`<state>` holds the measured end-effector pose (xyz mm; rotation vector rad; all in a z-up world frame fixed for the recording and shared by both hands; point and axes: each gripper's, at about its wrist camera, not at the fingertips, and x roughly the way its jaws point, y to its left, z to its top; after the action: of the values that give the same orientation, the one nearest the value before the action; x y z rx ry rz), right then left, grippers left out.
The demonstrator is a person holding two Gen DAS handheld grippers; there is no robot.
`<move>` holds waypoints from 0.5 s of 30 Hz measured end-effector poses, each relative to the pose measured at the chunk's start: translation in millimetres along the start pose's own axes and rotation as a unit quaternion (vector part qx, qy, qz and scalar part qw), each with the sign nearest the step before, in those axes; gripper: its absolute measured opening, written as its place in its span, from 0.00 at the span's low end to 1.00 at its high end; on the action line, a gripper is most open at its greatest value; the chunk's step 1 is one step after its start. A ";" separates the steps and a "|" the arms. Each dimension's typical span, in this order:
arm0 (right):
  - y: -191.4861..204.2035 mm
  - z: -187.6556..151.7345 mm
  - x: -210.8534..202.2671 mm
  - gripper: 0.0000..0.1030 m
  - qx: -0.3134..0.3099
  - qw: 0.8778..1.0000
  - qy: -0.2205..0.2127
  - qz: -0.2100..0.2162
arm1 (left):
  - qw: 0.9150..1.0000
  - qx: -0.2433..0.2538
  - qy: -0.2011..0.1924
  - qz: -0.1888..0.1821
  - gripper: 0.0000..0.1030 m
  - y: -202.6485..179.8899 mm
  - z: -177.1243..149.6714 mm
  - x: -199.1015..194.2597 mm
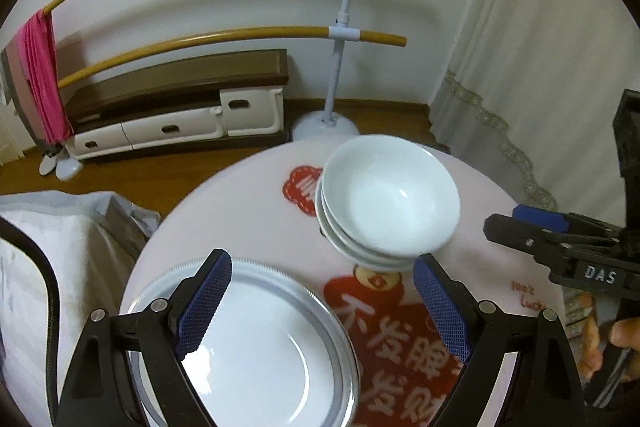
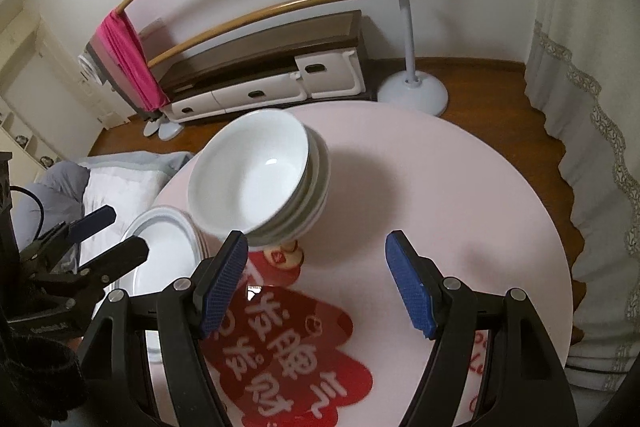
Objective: Organize plates and bowls
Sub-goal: 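Close both grippers on the rim of the bowl stack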
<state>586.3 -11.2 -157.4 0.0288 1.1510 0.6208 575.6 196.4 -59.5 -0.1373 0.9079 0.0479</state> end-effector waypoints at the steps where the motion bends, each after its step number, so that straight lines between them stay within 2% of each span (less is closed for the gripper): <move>1: 0.4 2.1 0.7 0.71 0.000 1.000 -0.001 -0.001 | 1.000 0.004 -0.003 0.000 0.87 -1.9 3.8 3.0; 10: -1.4 26.9 9.8 0.71 0.002 1.000 -0.001 -0.016 | 1.000 0.006 -0.002 0.004 0.87 -11.5 20.6 29.5; 15: 5.8 37.9 27.7 0.71 -0.001 1.000 0.019 -0.016 | 1.000 0.000 0.010 -0.001 0.87 -5.8 31.6 46.9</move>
<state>623.4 17.7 -162.6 -0.0025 1.1857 0.5961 629.7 194.3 -76.7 -0.1384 0.9270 0.0448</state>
